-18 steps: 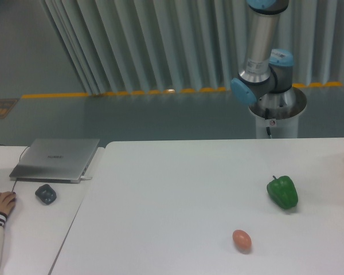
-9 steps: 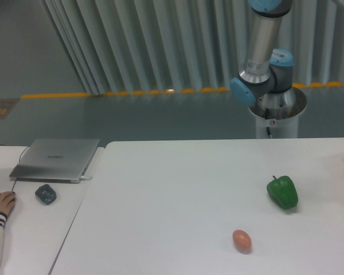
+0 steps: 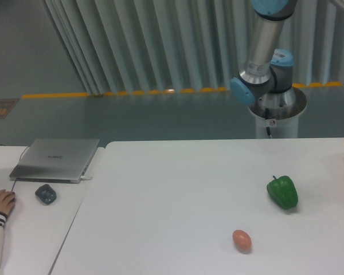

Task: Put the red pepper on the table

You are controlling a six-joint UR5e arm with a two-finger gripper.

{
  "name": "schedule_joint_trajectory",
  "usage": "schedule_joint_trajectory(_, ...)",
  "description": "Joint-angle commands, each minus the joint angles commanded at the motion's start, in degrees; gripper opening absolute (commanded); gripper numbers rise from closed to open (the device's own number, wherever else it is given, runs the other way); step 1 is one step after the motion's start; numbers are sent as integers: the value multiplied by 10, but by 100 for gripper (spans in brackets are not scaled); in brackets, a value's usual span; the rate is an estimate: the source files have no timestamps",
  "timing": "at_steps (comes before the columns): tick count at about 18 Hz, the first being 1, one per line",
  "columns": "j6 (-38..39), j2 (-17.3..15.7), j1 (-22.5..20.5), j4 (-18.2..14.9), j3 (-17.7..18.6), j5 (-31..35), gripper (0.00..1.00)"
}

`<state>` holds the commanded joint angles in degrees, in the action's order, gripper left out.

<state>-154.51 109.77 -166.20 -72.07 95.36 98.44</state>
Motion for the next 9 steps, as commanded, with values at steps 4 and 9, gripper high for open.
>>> schedule_joint_trajectory(4, 1, 4, 0, 0, 0, 0, 100)
schedule_joint_trajectory(9, 3, 9, 1, 0, 0, 0, 88)
